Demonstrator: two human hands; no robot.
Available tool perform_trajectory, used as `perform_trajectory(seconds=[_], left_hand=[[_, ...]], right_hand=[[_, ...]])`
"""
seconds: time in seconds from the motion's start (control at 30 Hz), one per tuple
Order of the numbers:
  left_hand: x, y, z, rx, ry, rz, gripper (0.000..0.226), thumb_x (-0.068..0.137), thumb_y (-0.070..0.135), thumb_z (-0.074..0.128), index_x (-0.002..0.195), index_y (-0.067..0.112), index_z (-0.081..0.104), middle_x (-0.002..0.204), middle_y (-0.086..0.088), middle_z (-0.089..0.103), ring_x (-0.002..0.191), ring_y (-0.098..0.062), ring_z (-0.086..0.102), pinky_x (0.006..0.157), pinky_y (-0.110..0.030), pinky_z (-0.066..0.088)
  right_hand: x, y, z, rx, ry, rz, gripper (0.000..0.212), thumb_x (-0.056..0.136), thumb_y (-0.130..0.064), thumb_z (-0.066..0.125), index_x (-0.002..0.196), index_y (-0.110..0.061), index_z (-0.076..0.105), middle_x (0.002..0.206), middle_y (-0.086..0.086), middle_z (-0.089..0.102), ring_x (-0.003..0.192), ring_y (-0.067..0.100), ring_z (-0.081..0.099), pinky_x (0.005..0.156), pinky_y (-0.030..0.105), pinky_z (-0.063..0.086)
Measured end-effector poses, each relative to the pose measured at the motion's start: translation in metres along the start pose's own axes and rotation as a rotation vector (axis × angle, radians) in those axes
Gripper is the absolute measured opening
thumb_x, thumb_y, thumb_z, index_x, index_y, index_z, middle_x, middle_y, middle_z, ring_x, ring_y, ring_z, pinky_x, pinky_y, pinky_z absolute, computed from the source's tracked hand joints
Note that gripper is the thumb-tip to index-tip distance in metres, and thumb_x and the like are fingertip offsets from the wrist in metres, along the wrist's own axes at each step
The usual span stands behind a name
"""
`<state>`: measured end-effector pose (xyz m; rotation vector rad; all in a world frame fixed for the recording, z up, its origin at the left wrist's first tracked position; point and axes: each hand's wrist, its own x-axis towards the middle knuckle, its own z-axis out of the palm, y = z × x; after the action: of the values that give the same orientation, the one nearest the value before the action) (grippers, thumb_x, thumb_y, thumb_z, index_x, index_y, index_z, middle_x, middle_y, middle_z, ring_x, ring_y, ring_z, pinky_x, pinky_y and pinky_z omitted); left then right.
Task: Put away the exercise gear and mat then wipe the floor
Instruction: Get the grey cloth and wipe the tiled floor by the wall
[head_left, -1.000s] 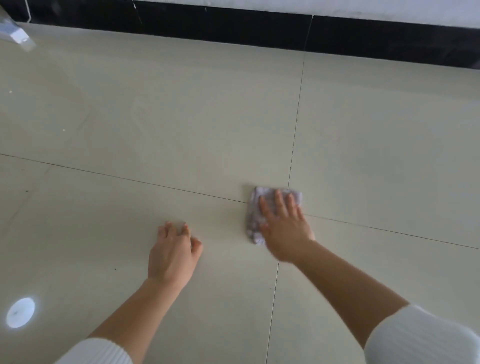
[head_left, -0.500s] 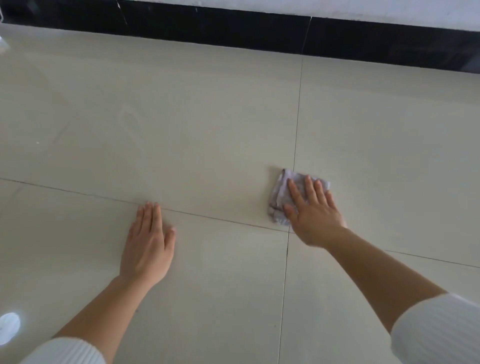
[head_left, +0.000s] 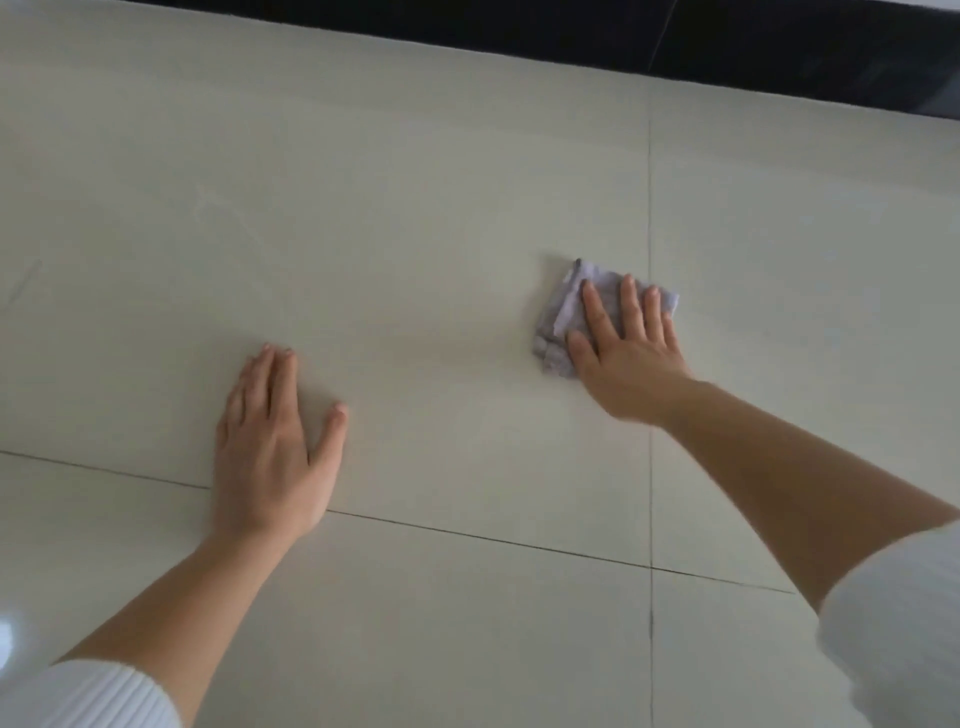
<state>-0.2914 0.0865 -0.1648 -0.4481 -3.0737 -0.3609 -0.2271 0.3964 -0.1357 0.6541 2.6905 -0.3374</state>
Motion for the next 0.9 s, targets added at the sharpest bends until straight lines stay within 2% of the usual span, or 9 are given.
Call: perform_trajectory(seconds=[0.07, 0.13, 0.27, 0.37, 0.43, 0.63, 0.7, 0.77, 0.9], left_hand=[[-0.001, 0.002, 0.0, -0.005, -0.007, -0.023, 0.074, 0.085, 0.053, 0.03, 0.143, 0.006, 0.032, 0.151, -0.014, 0.03, 0.138, -0.031, 0.026, 0.109, -0.045, 0.026], [-0.002, 0.006, 0.0, -0.01, -0.018, -0.047, 0.074, 0.084, 0.053, 0.03, 0.143, 0.008, 0.032, 0.151, -0.012, 0.03, 0.137, -0.03, 0.026, 0.107, -0.045, 0.028], [0.001, 0.005, -0.002, -0.012, -0.044, -0.051, 0.072, 0.085, 0.05, 0.034, 0.143, 0.007, 0.034, 0.151, -0.01, 0.032, 0.138, -0.027, 0.026, 0.107, -0.039, 0.023], [0.005, 0.004, -0.004, -0.003, -0.069, -0.067, 0.071, 0.085, 0.049, 0.034, 0.142, 0.008, 0.034, 0.151, -0.01, 0.033, 0.137, -0.026, 0.026, 0.104, -0.037, 0.021], [0.006, 0.005, -0.005, 0.01, -0.092, -0.069, 0.071, 0.085, 0.049, 0.034, 0.142, 0.007, 0.035, 0.151, -0.01, 0.033, 0.137, -0.027, 0.026, 0.103, -0.038, 0.021], [0.008, 0.004, -0.007, 0.023, -0.136, -0.079, 0.072, 0.085, 0.049, 0.034, 0.143, 0.006, 0.032, 0.151, -0.012, 0.031, 0.138, -0.029, 0.026, 0.103, -0.04, 0.023], [0.009, 0.005, -0.007, 0.02, -0.15, -0.077, 0.072, 0.085, 0.049, 0.035, 0.143, 0.006, 0.031, 0.151, -0.013, 0.03, 0.138, -0.029, 0.026, 0.104, -0.04, 0.023], [0.011, 0.006, -0.01, 0.016, -0.16, -0.073, 0.072, 0.085, 0.048, 0.037, 0.142, 0.006, 0.032, 0.15, -0.015, 0.031, 0.137, -0.03, 0.027, 0.104, -0.041, 0.023], [0.011, 0.006, -0.012, 0.009, -0.177, -0.07, 0.071, 0.085, 0.047, 0.036, 0.142, 0.004, 0.033, 0.149, -0.017, 0.032, 0.136, -0.032, 0.027, 0.106, -0.043, 0.024]], right_hand=[[0.03, -0.014, -0.01, 0.047, 0.005, 0.08, 0.061, 0.099, -0.052, 0.014, 0.151, -0.032, -0.012, 0.158, 0.011, -0.02, 0.144, 0.033, -0.021, 0.117, 0.043, -0.013], [0.051, -0.045, -0.013, 0.064, 0.01, 0.081, 0.06, 0.1, -0.05, 0.014, 0.151, -0.033, -0.012, 0.158, 0.01, -0.021, 0.143, 0.035, -0.022, 0.117, 0.045, -0.014], [0.061, -0.149, -0.001, 0.021, -0.009, -0.227, 0.056, 0.101, -0.045, 0.014, 0.151, -0.035, -0.011, 0.158, 0.01, -0.022, 0.143, 0.035, -0.023, 0.117, 0.043, -0.014], [0.07, -0.172, 0.0, -0.083, -0.027, -0.364, 0.056, 0.101, -0.047, 0.013, 0.15, -0.035, -0.012, 0.158, 0.008, -0.02, 0.145, 0.03, -0.021, 0.117, 0.04, -0.013], [0.083, -0.155, -0.011, -0.116, -0.027, -0.312, 0.058, 0.101, -0.049, 0.013, 0.15, -0.033, -0.011, 0.159, 0.009, -0.019, 0.146, 0.027, -0.017, 0.118, 0.037, -0.01], [0.086, -0.058, -0.043, 0.02, -0.102, 0.284, 0.063, 0.1, -0.051, 0.016, 0.152, -0.027, -0.009, 0.158, 0.016, -0.016, 0.146, 0.034, -0.011, 0.119, 0.046, -0.006], [0.067, -0.041, -0.041, 0.044, -0.112, 0.388, 0.064, 0.1, -0.049, 0.018, 0.152, -0.026, -0.009, 0.158, 0.018, -0.015, 0.146, 0.036, -0.009, 0.118, 0.046, -0.005], [0.035, -0.047, -0.03, 0.046, -0.124, 0.337, 0.063, 0.101, -0.047, 0.018, 0.152, -0.025, -0.012, 0.157, 0.018, -0.018, 0.145, 0.037, -0.013, 0.119, 0.045, -0.004], [-0.064, -0.099, 0.008, 0.039, -0.147, 0.041, 0.059, 0.102, -0.044, 0.018, 0.15, -0.031, -0.013, 0.156, 0.014, -0.023, 0.145, 0.032, -0.017, 0.12, 0.041, 0.0]])
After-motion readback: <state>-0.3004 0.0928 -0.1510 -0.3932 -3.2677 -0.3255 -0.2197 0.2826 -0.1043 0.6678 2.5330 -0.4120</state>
